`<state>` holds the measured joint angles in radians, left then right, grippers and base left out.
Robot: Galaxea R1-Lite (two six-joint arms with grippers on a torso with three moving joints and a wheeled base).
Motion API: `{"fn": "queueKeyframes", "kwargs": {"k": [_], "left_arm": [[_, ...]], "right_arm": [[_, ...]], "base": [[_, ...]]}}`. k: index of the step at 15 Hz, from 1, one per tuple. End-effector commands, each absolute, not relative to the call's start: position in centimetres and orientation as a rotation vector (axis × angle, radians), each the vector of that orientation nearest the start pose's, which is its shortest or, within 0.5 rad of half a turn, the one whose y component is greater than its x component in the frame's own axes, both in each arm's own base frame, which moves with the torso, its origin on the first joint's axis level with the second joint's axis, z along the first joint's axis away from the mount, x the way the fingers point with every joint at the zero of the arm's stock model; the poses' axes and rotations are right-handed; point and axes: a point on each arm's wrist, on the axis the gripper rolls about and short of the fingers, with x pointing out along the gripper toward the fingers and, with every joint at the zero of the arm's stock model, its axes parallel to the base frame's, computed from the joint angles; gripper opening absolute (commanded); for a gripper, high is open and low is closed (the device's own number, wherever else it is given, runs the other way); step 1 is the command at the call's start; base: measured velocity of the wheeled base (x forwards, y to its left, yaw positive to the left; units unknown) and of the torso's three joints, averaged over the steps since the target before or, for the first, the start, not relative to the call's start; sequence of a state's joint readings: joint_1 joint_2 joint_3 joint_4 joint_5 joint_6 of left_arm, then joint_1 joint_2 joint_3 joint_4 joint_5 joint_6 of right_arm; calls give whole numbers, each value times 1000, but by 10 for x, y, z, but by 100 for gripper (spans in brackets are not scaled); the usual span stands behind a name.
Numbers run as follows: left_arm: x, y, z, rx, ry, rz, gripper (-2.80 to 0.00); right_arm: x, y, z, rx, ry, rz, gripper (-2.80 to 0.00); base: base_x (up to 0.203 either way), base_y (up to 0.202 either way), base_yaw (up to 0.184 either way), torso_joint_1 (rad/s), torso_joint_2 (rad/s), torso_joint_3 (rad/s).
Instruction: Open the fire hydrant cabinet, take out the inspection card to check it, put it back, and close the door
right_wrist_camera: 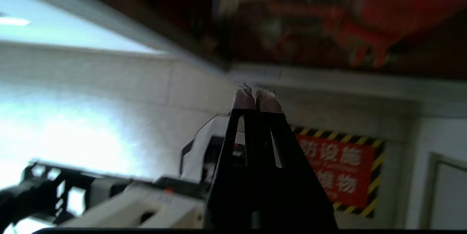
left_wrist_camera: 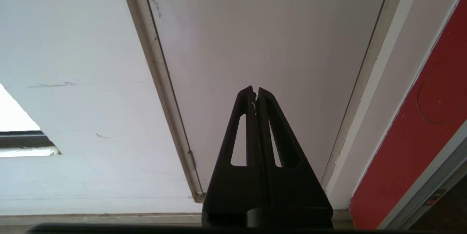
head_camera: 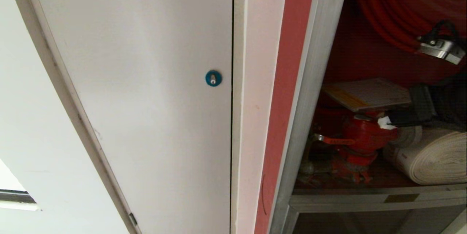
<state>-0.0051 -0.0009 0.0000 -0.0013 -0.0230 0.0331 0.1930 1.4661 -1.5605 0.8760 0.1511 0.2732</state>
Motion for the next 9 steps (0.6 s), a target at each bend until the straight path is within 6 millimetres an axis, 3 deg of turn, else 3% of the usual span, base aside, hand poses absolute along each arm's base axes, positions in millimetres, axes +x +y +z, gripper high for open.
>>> {"fn": "queueKeyframes", "kwargs": {"k": [1, 9], "left_arm": [[-23, 0, 75, 32, 0, -28, -280], [-23, 0, 75, 34, 0, -28, -280]], "right_arm": [[226, 50, 307, 224, 872, 195, -280], [251, 54, 305, 216, 794, 177, -280]], "base": [[0, 0, 0, 0, 0, 0], [0, 0, 0, 0, 0, 0]]}}
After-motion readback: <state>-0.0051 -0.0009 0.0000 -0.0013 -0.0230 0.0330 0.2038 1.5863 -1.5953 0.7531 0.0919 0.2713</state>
